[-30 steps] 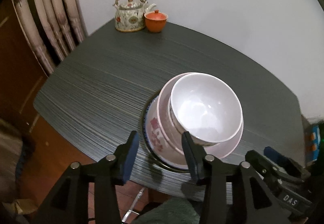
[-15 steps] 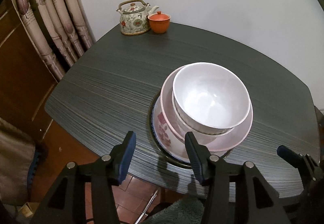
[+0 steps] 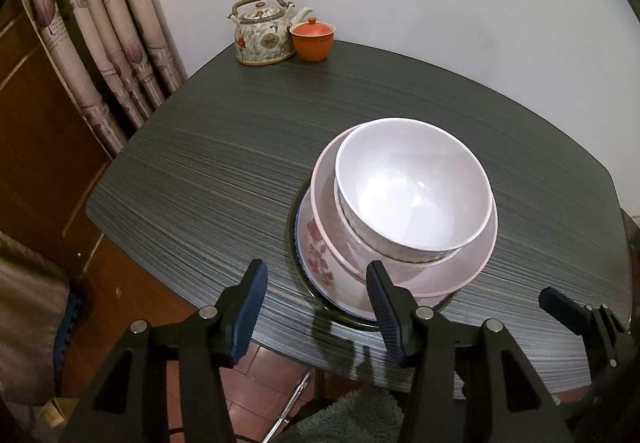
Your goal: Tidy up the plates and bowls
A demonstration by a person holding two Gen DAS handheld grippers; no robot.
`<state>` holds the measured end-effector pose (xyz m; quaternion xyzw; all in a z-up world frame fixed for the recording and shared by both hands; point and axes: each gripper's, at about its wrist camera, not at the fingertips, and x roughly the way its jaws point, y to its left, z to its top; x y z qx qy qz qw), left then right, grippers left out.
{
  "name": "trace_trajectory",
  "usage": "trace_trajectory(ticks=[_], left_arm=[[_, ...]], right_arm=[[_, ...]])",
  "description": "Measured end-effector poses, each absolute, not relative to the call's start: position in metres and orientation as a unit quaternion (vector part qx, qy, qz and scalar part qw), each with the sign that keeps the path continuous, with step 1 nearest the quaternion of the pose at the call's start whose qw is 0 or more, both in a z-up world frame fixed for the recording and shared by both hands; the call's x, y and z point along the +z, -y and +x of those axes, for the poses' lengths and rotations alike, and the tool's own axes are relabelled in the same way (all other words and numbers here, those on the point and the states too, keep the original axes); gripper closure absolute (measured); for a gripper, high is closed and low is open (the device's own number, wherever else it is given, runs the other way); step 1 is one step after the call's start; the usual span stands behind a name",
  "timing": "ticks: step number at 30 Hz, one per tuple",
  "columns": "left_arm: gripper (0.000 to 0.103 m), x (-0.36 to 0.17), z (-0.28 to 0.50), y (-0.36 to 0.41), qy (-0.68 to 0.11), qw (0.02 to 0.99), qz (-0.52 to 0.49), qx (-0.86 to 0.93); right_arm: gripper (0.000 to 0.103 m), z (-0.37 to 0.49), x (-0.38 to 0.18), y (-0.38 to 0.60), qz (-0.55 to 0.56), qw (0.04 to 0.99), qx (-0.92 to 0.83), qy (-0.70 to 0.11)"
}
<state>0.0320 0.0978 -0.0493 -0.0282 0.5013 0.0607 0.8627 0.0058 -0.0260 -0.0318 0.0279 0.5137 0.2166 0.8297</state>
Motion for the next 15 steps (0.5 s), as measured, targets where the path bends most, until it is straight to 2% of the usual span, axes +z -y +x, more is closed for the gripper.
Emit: trace_trajectory(ticks=[15], left_arm=[[0.050,-0.0465,0.0311,-0.0951,-0.500,0.864,-0.027,0.054]], right_arm=[[0.001,0.0052,-0.0347,0.0240,0.025,0.828,0.217,-0.517]])
